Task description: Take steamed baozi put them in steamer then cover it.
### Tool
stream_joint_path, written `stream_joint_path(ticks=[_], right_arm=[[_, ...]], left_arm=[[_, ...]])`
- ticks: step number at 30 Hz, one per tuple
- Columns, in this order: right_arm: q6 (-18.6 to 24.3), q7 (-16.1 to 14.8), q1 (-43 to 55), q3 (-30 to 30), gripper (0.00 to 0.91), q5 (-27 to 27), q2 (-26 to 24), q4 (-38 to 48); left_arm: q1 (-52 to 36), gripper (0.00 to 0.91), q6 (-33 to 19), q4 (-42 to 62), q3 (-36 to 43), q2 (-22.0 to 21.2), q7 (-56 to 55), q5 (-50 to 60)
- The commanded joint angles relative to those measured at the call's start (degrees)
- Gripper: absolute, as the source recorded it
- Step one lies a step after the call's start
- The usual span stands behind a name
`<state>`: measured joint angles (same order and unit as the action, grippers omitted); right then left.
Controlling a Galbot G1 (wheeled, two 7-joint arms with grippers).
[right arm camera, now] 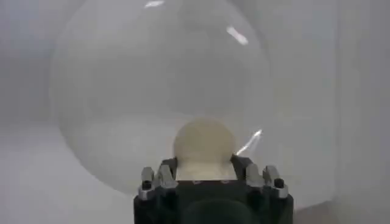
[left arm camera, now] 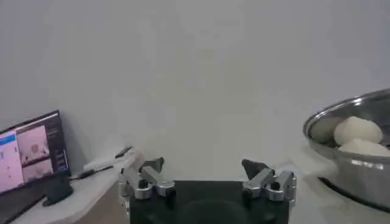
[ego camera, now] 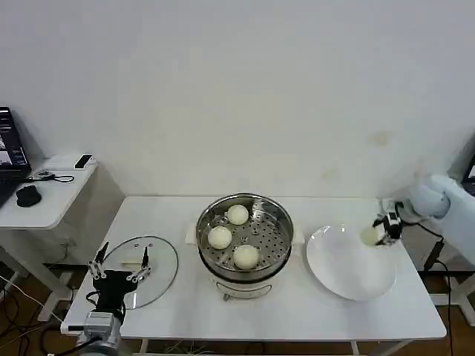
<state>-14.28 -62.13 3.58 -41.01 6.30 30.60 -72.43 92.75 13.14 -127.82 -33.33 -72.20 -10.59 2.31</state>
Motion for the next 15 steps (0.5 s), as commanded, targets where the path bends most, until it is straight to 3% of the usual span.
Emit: stream_joint_path(ticks=[1, 8, 15], right_arm=[[-6.48, 2.21, 25.38, -17.54, 0.635, -14.43, 0.74, -10.41], [-13.7, 7.23, 35.96, -27.56, 0.645, -24.75, 8.63, -14.62], [-23.4, 18.24, 34.13, -31.04, 0.645, -36.22, 16.15, -20.51]], left_arm=[[-0.34, 0.907, 0.06, 0.1, 0.25, 0.15, -0.13, 0.12], [-0.97, 0.907, 0.18, 0.24, 0.03, 0.43, -0.25, -0.05], [-1.17, 0.907, 0.26, 0.31, 0.0, 0.03, -0.32, -0.32]])
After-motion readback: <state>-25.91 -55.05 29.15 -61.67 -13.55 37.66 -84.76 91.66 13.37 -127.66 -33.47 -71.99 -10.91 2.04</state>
